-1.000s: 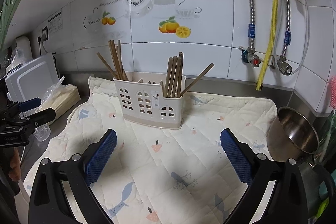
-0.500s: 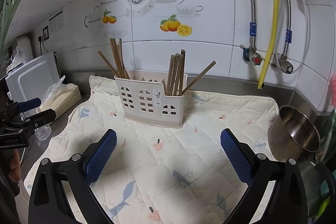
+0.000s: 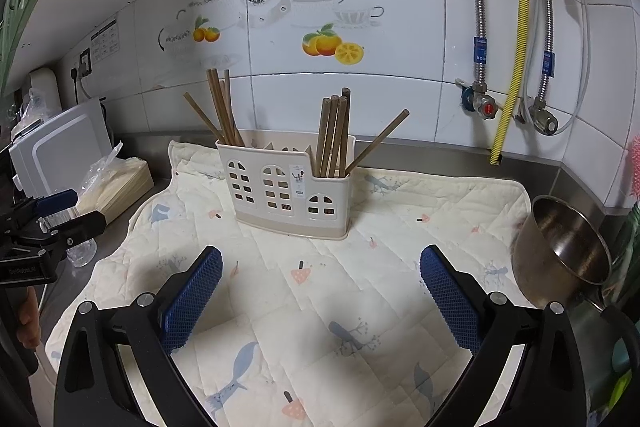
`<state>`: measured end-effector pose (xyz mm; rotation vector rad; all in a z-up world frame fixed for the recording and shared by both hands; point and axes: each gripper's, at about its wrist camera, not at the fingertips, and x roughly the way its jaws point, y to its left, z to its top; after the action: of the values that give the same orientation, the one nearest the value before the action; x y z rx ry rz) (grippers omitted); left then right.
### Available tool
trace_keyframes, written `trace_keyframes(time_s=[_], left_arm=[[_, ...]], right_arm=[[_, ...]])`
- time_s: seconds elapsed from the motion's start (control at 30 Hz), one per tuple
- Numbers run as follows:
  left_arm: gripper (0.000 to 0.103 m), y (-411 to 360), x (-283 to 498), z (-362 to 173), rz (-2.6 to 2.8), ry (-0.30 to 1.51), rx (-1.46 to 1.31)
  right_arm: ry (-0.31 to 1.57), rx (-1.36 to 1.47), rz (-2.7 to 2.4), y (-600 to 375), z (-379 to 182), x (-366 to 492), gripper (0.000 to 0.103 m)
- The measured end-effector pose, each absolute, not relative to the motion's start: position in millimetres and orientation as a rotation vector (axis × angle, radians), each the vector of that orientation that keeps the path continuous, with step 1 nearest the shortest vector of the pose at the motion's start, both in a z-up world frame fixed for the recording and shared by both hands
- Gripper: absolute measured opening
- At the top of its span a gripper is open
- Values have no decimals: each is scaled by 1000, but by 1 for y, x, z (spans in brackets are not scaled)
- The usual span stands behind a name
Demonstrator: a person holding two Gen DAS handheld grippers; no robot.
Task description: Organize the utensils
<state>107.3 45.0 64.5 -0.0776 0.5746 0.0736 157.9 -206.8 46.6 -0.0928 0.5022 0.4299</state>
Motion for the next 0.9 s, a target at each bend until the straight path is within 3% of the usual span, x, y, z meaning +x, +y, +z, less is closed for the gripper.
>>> trace_keyframes(time_s=[0.9], left_arm=[[98,44,111,53,86,609,-69]], right_arm=[[523,-71,415,-216,40,158,96]])
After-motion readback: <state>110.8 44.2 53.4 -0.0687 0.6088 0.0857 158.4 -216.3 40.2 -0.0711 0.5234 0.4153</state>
